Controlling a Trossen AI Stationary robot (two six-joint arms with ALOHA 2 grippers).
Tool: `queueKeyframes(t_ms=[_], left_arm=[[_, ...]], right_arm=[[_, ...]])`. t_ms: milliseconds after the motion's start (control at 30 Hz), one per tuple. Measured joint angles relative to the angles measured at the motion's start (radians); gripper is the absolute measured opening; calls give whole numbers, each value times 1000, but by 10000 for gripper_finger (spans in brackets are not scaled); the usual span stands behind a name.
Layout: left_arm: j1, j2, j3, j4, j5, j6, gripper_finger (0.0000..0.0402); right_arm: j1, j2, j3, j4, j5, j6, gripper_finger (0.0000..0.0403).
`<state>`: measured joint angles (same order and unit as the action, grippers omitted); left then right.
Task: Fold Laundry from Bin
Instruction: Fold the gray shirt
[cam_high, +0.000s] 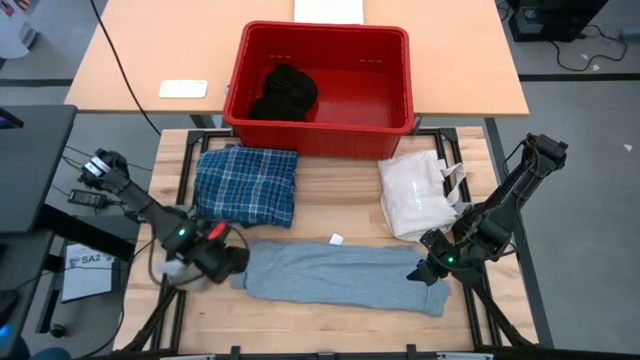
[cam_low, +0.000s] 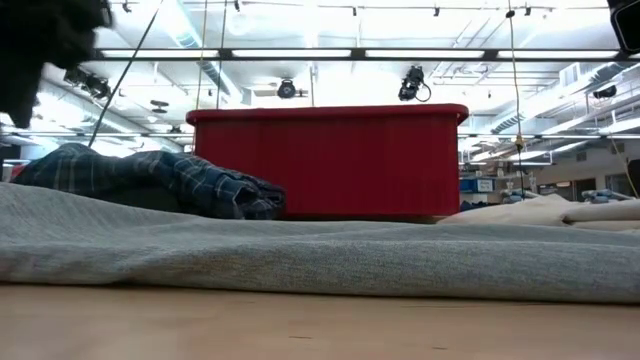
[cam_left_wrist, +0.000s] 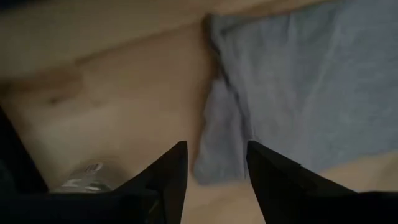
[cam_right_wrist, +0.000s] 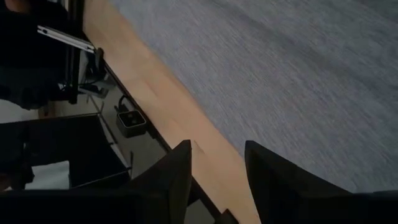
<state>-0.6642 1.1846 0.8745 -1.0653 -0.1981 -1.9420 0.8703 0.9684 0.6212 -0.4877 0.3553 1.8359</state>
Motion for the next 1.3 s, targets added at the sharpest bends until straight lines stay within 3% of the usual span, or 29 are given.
queueKeyframes(t_ms=[167, 533, 633, 733, 967, 1133, 1300], left_arm=[[-128, 22, 0, 43, -11, -160, 168], [-246, 151, 1, 405, -3, -136, 168], [-242, 164, 4, 457, -62, -132, 168], [-216, 164, 26, 486, -195, -78, 168], [-122, 164, 85, 609, -388, 207, 169], [-72, 210, 87, 742, -471, 209, 169], [-73, 310, 87, 859, -461, 199, 169]], right_arm=[[0, 0, 0, -3, -2, -16, 155], [0, 3, 0, 58, -24, -77, 155], [-23, 22, 0, 125, -47, -194, 155], [-90, 58, 0, 200, -129, -316, 155], [-329, 185, 2, 448, -378, -653, 155], [-495, 331, 106, 474, -506, -912, 155], [-583, 492, 263, 439, -493, -1211, 155]])
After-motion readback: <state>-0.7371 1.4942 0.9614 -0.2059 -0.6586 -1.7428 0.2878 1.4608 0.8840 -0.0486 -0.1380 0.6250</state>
